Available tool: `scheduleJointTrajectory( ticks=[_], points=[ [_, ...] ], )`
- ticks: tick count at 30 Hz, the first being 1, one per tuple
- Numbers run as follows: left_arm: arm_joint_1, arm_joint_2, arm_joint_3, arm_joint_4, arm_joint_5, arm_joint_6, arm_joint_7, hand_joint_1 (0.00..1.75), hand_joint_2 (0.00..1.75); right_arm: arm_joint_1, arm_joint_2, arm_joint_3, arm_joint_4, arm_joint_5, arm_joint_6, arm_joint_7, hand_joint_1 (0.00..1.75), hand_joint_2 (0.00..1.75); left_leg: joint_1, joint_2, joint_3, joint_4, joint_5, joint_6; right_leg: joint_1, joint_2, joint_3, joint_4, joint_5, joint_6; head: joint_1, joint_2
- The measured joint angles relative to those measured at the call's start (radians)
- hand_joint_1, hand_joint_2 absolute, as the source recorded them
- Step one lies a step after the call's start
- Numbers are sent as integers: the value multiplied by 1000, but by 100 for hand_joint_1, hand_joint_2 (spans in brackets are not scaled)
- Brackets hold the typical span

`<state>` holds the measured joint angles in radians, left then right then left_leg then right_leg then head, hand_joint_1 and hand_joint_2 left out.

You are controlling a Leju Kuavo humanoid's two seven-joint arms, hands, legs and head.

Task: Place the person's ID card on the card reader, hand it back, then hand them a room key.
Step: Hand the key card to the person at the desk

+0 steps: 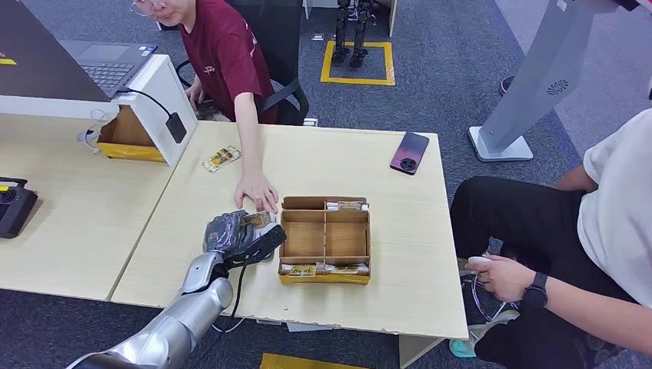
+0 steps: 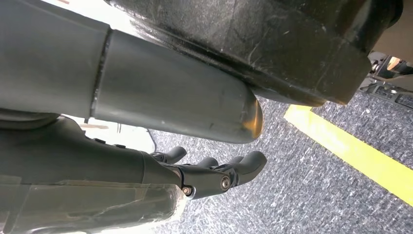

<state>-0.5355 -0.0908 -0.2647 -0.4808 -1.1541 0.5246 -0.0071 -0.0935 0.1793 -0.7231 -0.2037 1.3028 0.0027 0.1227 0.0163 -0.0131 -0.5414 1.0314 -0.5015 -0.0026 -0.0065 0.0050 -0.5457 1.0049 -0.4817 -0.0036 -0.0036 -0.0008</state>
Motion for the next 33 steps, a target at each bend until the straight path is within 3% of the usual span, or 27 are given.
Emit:
scheduleJointTrajectory(
  ticks=[10,33],
  points=[
    [-21,6,-30,43,-98,-3,77,175,175,-9,0,16,-1,14,10,0,0,0,0,0,5,0,0,0,0,-1,5,0,0,0,0,0],
    [-44,5,-31,65,-92,-54,78,175,175,-21,0,24,-4,14,12,0,0,0,-2,-1,13,-1,0,0,0,-1,13,0,-1,1,0,0]
  ],
)
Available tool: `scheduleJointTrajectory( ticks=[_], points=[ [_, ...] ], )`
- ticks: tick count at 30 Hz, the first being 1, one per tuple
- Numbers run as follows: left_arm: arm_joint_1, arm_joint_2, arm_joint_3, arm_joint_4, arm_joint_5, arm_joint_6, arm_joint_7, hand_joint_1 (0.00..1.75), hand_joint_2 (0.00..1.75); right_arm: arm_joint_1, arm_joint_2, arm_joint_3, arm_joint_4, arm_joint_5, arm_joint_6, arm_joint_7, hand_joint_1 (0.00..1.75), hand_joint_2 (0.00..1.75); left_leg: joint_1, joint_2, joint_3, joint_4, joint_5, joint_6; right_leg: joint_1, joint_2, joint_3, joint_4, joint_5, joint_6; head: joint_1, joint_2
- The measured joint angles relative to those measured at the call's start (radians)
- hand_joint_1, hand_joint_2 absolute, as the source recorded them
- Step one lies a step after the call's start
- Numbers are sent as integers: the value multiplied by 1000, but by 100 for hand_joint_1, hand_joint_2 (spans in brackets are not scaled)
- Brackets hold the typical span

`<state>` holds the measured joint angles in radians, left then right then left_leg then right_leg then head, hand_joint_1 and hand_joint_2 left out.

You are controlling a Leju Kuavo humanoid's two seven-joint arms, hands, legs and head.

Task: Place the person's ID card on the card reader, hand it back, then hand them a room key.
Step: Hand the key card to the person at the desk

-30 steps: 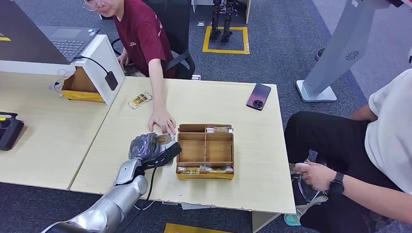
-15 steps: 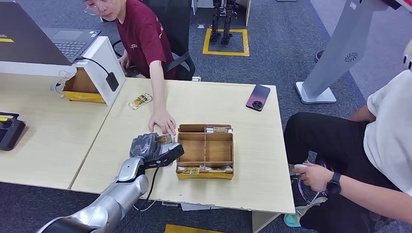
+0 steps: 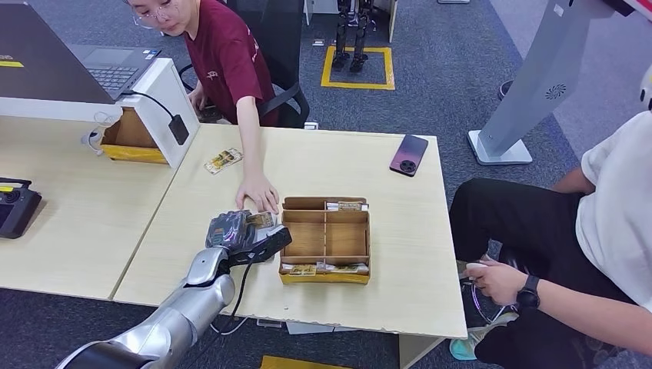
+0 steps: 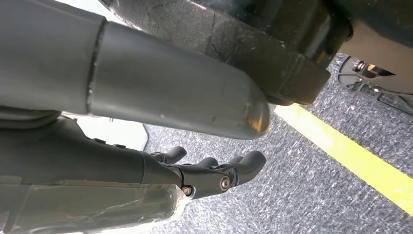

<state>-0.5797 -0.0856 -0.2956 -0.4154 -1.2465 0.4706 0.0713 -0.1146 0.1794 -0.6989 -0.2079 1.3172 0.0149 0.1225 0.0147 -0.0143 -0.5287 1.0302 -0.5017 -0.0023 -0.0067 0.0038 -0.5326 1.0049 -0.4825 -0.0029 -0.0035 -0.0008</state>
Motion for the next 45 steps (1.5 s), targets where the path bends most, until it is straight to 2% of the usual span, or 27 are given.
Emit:
scheduleJointTrajectory(
  ticks=[45],
  points=[
    [-23,-16,0,13,-40,-73,43,175,175,-18,3,3,-1,14,2,0,0,0,-1,-2,-1,0,3,1,-1,-3,-1,0,2,1,0,0]
  ],
)
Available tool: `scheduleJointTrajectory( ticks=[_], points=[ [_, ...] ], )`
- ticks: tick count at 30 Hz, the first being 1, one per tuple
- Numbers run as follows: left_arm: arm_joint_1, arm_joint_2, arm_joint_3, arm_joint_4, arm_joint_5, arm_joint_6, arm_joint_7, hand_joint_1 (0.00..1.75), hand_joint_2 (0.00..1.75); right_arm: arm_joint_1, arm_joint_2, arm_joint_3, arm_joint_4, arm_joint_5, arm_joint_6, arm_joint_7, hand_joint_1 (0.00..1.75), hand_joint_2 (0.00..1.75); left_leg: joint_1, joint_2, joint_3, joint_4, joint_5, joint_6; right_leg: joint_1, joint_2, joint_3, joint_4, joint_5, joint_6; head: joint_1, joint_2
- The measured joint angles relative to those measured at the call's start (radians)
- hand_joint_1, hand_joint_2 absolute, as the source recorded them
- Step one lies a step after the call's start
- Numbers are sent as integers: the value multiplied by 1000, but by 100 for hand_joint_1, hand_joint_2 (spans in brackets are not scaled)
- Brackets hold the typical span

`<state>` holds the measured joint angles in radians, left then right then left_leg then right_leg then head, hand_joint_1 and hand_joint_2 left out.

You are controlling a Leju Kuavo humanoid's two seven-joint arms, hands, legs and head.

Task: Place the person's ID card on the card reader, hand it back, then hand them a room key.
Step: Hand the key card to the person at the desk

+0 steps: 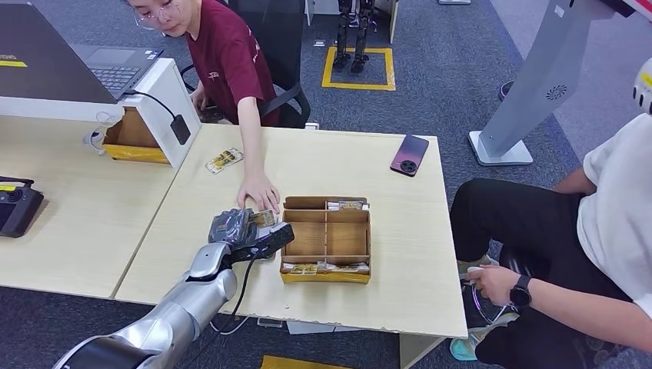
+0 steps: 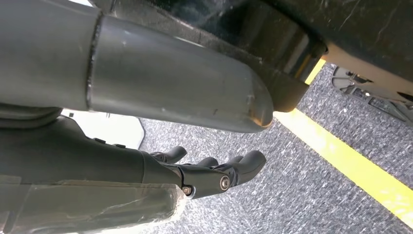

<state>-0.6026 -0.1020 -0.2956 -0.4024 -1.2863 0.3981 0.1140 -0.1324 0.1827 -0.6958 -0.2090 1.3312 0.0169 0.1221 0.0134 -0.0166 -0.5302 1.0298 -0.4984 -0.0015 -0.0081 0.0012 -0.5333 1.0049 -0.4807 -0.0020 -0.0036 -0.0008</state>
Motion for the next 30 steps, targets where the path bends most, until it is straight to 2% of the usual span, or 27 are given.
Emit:
scheduleJointTrajectory(
  ticks=[20,26,30],
  points=[
    [-8,-8,0,1,-12,-32,2,175,175,-2,1,6,-1,-1,0,-7,0,0,-2,-3,-1,-1,2,1,-2,-3,0,0,0,1,0,0],
    [-6,-8,1,2,18,-33,-38,175,175,0,1,6,-1,-4,-3,-11,0,0,-2,-4,-1,-1,2,1,-2,-3,-1,0,1,1,0,0],
    [-7,-11,18,0,78,-52,-107,175,175,2,1,6,-1,-12,-4,-13,0,0,-2,-4,-3,-1,3,1,-2,-3,-2,0,1,1,0,0]
  ],
)
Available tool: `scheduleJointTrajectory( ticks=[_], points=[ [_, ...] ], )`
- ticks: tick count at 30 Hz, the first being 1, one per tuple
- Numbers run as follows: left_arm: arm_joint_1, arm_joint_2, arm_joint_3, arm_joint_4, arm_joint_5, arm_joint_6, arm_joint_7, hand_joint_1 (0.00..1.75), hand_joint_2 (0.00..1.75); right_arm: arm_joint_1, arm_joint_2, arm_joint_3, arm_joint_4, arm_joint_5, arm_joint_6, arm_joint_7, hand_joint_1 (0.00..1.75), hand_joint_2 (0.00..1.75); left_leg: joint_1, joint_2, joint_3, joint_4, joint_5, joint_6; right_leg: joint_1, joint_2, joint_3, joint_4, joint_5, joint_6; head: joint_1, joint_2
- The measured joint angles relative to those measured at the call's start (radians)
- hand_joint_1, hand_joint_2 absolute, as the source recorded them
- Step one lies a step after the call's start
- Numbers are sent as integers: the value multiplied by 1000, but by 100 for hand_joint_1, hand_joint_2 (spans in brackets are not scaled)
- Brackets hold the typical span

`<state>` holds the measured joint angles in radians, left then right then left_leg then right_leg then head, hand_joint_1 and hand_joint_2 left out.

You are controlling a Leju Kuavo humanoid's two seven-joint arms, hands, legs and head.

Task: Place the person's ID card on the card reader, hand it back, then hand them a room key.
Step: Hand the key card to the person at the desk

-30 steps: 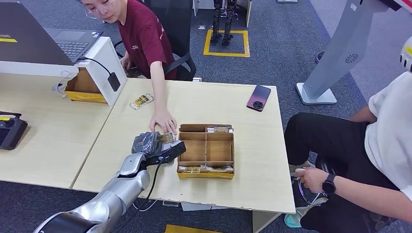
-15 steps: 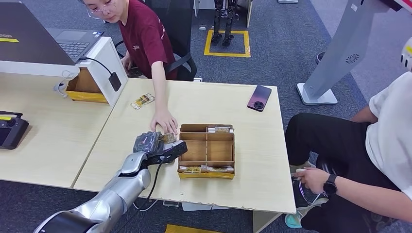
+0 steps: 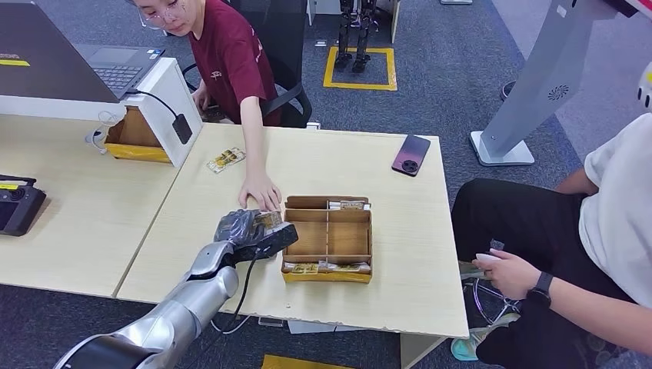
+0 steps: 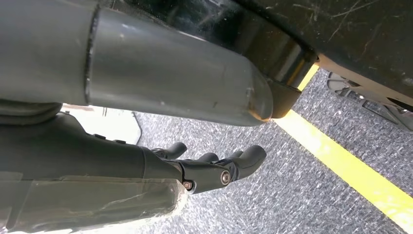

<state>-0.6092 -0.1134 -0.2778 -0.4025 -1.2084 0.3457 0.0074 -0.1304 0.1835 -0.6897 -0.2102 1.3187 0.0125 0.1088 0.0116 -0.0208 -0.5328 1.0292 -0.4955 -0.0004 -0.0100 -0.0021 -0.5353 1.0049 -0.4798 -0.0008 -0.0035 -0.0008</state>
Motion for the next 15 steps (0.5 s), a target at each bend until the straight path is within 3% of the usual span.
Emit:
scheduleJointTrajectory(
  ticks=[8,15],
  points=[
    [2,-3,59,-21,78,-56,-98,175,175,14,0,-6,0,-10,-7,-7,0,0,0,0,0,0,0,0,0,0,0,0,0,0,0,0],
    [8,3,75,-37,81,-67,-107,175,175,25,0,-14,0,-17,-12,-12,0,0,0,0,0,0,-1,0,0,0,-1,0,0,0,0,0]
  ],
)
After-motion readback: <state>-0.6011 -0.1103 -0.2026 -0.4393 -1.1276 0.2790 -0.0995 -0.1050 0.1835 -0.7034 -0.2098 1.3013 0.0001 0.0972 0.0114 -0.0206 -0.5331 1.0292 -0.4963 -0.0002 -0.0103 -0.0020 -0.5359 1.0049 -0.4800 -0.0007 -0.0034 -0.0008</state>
